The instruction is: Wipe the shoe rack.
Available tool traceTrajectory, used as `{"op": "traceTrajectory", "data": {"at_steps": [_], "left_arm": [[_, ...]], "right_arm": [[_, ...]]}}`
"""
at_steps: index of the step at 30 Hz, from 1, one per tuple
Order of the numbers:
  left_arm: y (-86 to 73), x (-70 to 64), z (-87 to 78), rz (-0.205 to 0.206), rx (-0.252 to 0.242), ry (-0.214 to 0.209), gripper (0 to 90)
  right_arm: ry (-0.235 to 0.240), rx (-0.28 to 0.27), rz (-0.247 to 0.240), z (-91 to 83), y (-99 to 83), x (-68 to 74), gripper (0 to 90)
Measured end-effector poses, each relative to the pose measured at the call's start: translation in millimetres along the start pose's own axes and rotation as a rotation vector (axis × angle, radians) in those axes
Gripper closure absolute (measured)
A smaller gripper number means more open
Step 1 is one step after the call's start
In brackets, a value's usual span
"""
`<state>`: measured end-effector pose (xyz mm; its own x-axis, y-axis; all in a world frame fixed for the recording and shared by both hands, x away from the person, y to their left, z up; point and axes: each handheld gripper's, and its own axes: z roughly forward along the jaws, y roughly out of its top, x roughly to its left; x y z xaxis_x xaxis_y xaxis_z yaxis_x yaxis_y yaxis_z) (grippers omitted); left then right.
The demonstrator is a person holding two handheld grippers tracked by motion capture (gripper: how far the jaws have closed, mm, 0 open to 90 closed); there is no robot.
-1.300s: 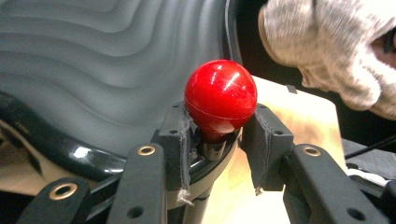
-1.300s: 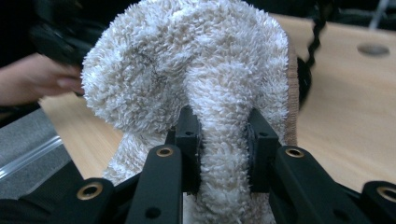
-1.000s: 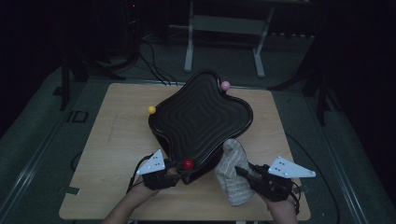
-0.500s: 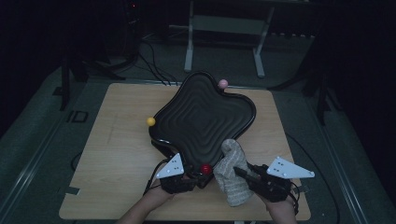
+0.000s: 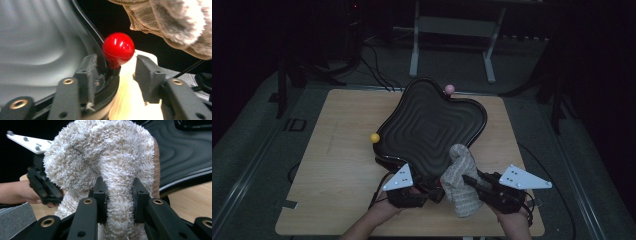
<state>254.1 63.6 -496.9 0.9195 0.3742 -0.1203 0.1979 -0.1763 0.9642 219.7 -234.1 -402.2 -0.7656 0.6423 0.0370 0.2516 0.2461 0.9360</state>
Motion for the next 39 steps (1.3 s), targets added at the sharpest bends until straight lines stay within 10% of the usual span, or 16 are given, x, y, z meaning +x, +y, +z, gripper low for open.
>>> {"op": "traceTrajectory", "data": {"at_steps": [12, 19, 29, 39], "left_arm": [[18.5, 41.7, -90.4, -0.010, -0.055, 0.237, 37.4], [22.1, 75.6, -119.6, 0.000, -0.057, 0.405, 37.7], [13.0, 120.5, -113.4, -0.005, 0.004, 0.518, 40.8], [4.4, 140.4, -98.5, -0.035, 0.037, 0.498, 57.2]], "right_arm": [[0.034, 0.175, -0.031, 53.9, -17.3, 20.0, 48.3], [0.012, 0.172, -0.068, 59.8, -19.0, 27.5, 51.3], [0.027, 0.173, -0.058, 59.4, -18.6, 25.2, 52.8], [0.029, 0.170, -0.051, 58.6, -19.6, 24.6, 53.3]]}}
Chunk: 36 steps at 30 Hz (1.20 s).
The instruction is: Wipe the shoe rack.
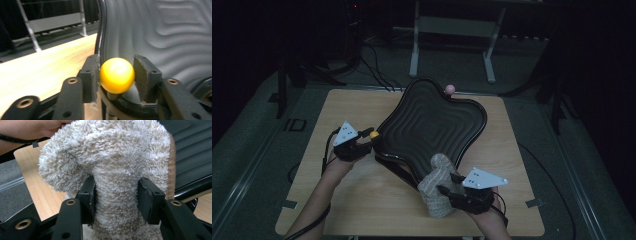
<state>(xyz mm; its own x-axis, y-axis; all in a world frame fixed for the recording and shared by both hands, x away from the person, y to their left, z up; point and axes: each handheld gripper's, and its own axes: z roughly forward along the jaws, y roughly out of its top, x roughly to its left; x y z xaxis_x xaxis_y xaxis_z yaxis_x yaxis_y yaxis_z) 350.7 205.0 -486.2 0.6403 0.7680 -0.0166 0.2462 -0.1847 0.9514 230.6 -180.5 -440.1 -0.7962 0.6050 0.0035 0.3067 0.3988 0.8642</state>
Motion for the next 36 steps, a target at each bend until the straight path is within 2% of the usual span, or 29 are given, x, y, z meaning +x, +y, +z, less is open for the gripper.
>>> {"op": "traceTrajectory", "data": {"at_steps": [14, 36], "left_arm": [[-5.2, -5.3, -11.7, -0.032, -0.002, 0.013, 59.0], [-14.8, -8.8, -37.6, -0.054, -0.005, 0.019, 59.1]], "right_arm": [[-0.014, -0.001, -0.001, -0.1, -0.3, -2.7, 53.6], [-0.029, 0.004, 0.016, 6.1, 4.6, -19.9, 55.6]]}}
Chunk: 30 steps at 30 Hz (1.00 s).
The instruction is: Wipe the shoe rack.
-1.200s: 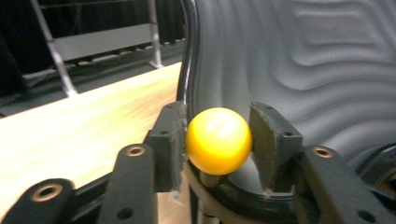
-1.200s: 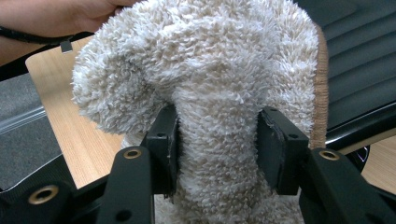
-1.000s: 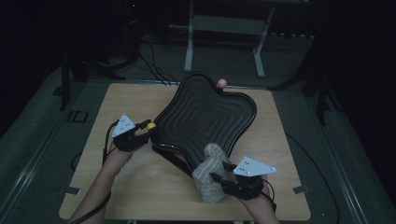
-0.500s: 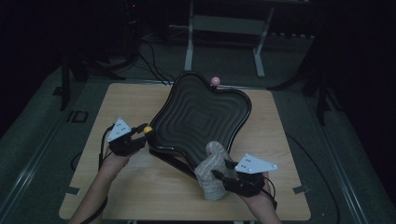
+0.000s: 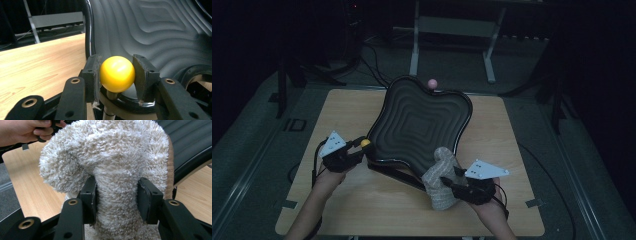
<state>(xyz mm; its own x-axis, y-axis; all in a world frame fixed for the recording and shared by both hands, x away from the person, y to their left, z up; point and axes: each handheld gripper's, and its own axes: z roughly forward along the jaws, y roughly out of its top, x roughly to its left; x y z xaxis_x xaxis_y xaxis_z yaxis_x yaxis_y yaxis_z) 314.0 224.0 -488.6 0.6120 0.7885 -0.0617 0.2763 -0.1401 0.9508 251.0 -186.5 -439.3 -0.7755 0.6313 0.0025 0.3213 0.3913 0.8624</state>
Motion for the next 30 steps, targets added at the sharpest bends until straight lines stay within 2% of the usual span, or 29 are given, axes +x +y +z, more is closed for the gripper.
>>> {"op": "traceTrajectory", "data": {"at_steps": [6, 19, 30], "left_arm": [[-1.6, -2.2, -7.2, 0.009, 0.008, 0.016, 59.2], [-6.3, -7.8, -20.4, 0.000, 0.009, 0.023, 59.2], [-9.1, -3.7, -27.2, -0.013, 0.003, 0.033, 59.1]], "right_arm": [[0.004, -0.001, 0.009, 3.6, 2.0, -5.6, 56.6], [-0.025, 0.000, 0.009, 11.4, 6.7, -16.4, 58.7], [-0.034, 0.005, 0.011, 24.4, 15.0, -25.6, 61.3]]}}
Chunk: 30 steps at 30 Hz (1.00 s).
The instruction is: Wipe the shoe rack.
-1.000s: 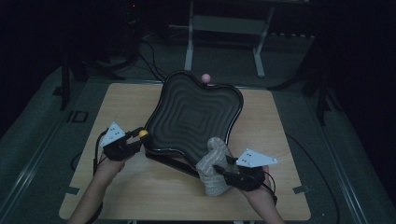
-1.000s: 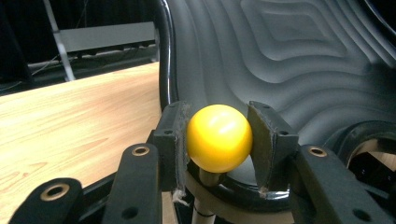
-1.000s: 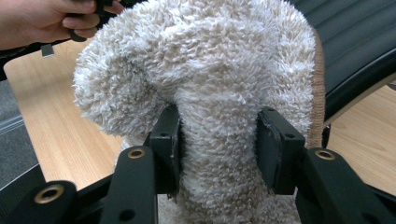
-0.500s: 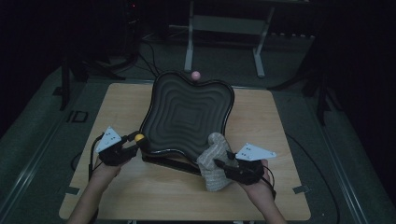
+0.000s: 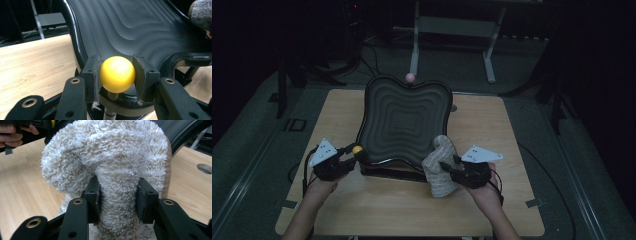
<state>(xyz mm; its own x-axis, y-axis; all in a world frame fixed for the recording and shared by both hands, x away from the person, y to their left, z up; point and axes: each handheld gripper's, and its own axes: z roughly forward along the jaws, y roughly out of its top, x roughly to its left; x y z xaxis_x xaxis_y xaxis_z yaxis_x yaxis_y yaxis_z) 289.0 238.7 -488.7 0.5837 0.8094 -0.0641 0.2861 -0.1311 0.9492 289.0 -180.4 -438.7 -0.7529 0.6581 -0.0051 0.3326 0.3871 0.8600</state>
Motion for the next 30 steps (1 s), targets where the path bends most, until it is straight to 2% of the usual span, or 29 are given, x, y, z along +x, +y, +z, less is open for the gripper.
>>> {"op": "traceTrajectory", "data": {"at_steps": [6, 15, 30], "left_arm": [[-1.1, 3.0, -1.8, -0.009, -0.004, 0.019, 59.1], [-0.5, 9.7, -2.5, -0.016, -0.004, 0.030, 59.1], [2.5, 27.7, 5.4, -0.028, -0.011, 0.048, 58.8]], "right_arm": [[-0.005, -0.005, 0.020, 11.9, 6.2, -8.4, 63.3], [-0.013, 0.013, 0.010, 27.4, 18.3, -17.2, 66.6], [-0.024, 0.002, 0.018, 40.2, 24.3, -18.1, 72.5]]}}
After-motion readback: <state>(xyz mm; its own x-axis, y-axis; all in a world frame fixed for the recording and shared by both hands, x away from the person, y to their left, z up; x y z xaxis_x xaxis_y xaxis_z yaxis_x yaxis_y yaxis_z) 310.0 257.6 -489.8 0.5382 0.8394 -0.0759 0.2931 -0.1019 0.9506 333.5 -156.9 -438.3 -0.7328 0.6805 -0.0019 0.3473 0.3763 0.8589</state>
